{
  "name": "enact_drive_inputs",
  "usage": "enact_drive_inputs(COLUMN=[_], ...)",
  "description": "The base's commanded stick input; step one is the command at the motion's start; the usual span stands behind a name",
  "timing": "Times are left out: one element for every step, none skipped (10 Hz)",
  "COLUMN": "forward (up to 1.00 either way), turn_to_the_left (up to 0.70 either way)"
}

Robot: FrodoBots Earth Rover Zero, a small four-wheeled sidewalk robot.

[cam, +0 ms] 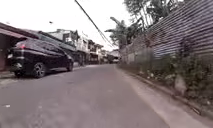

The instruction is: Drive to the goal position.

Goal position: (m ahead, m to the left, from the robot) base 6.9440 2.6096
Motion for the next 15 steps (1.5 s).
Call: enact_drive_inputs(forward=[1.0, 1.0, 1.0, 1.0, 1.0, 1.0, 1.0, 1.0, 1.0, 1.0, 1.0, 1.0, 1.0, 1.0, 1.0], turn_to_the_left=[0.0, 0.0, 0.0, 0.0, 0.0, 0.0, 0.0, 0.0, 0.0, 0.0, 0.0, 0.0, 0.0, 0.0, 0.0])
